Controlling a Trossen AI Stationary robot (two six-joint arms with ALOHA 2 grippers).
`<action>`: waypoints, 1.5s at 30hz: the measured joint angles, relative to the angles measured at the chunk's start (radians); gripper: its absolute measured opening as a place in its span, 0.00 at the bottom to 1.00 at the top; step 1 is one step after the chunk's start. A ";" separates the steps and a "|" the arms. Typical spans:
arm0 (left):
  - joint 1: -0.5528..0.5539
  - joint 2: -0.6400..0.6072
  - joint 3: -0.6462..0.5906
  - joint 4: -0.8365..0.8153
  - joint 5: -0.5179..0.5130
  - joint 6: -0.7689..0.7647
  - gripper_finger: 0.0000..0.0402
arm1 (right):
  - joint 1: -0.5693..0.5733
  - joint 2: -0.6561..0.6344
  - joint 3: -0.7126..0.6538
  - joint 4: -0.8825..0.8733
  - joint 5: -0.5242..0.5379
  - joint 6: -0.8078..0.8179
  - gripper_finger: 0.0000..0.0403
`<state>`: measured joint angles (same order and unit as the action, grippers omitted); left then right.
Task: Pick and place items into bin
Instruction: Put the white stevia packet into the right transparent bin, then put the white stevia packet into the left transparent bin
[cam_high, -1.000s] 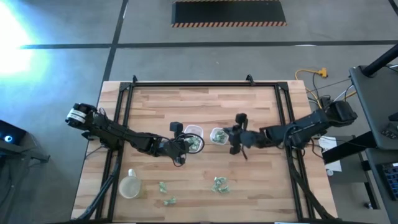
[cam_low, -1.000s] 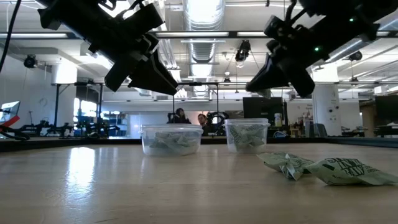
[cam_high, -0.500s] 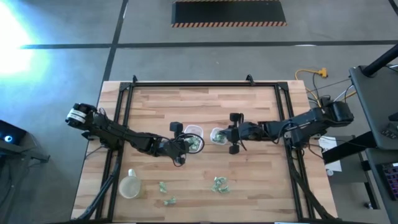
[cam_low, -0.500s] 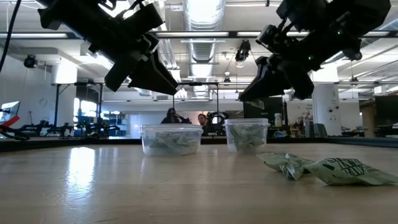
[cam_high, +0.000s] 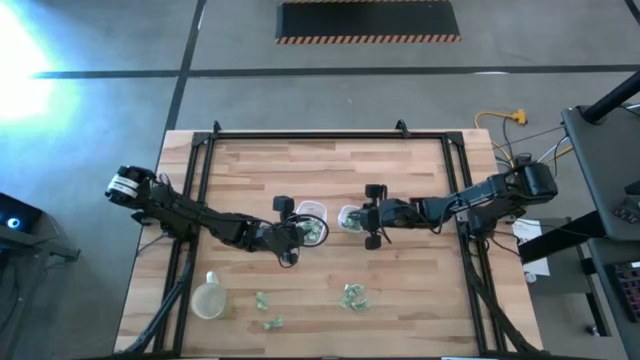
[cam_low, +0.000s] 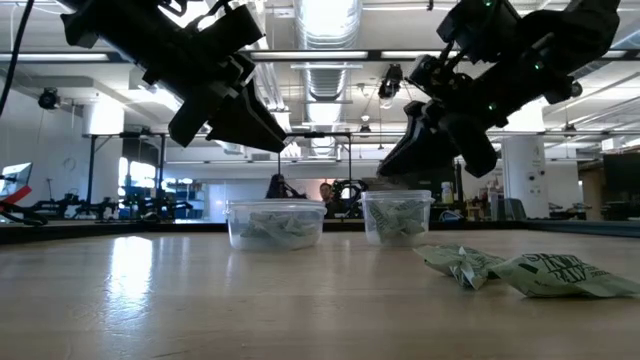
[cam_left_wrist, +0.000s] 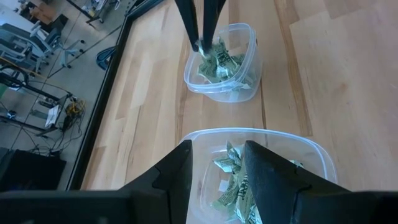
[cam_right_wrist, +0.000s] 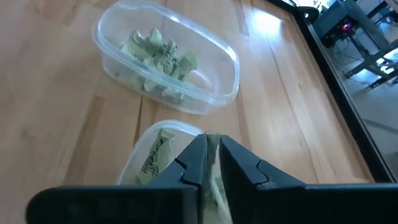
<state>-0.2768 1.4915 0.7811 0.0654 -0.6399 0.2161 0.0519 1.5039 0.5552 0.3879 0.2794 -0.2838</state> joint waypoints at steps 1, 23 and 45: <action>0.000 0.000 0.000 0.000 0.000 0.000 0.32 | -0.003 0.003 0.000 -0.002 0.000 -0.001 0.10; -0.016 -0.002 0.004 -0.137 0.001 -0.069 0.32 | 0.017 -0.268 0.000 -0.310 0.003 0.109 0.23; -0.110 -0.004 0.045 -0.201 0.447 -0.224 0.32 | 0.169 -0.390 -0.004 -0.617 -0.162 0.409 0.18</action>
<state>-0.3869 1.4876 0.8260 -0.1356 -0.1930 -0.0075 0.2212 1.1141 0.5514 -0.2291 0.1174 0.1253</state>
